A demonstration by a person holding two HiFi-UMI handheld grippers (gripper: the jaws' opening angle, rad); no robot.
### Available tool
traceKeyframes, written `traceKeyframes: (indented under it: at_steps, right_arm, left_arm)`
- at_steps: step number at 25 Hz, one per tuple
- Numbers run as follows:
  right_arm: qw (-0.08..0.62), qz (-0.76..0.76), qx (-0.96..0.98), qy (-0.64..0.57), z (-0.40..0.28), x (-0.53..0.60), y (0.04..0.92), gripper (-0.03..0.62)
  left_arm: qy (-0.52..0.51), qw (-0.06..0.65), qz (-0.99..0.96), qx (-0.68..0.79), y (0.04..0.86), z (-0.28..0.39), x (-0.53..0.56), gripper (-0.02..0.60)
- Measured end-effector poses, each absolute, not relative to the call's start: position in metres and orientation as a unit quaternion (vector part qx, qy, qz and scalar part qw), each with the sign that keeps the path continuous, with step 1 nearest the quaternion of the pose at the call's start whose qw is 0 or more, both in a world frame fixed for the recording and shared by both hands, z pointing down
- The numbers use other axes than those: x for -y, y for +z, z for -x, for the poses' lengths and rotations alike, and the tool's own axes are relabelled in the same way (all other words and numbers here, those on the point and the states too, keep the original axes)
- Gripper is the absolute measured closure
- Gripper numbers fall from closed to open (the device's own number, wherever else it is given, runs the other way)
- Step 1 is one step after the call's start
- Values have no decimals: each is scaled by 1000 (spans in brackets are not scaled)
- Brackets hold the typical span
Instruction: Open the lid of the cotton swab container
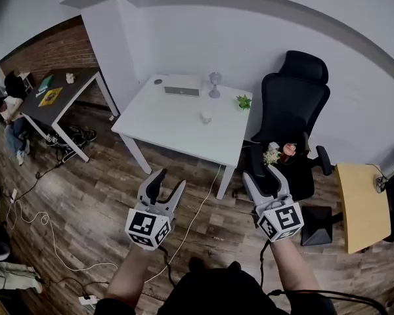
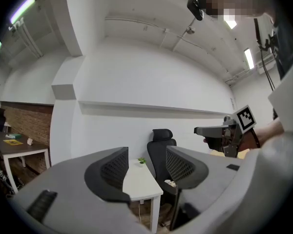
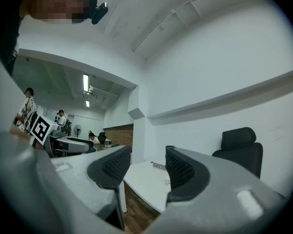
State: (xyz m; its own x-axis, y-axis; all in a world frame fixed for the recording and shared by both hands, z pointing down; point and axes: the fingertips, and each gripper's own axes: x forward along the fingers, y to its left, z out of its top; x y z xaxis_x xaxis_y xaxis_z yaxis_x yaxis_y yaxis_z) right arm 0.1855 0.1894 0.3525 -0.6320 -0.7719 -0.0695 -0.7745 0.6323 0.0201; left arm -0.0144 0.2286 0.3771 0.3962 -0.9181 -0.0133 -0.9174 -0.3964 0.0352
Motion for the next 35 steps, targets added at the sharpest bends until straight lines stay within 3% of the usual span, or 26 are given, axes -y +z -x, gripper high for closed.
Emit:
traceKeyframes:
  at_steps: [13,23,35]
  right_arm:
    - [-5,421,-907,-1,-140,-135,386,368]
    - [30,368,-929,-36,-97,-9,400,368]
    - [42,372,-926,-43,-107,111,396,368]
  left_arm:
    - [-26,47,-847,529,417,53,-175,348]
    - [21,41,-828,559,424,80,-69,348]
    - [78,35,-842,532,445,73,50,348]
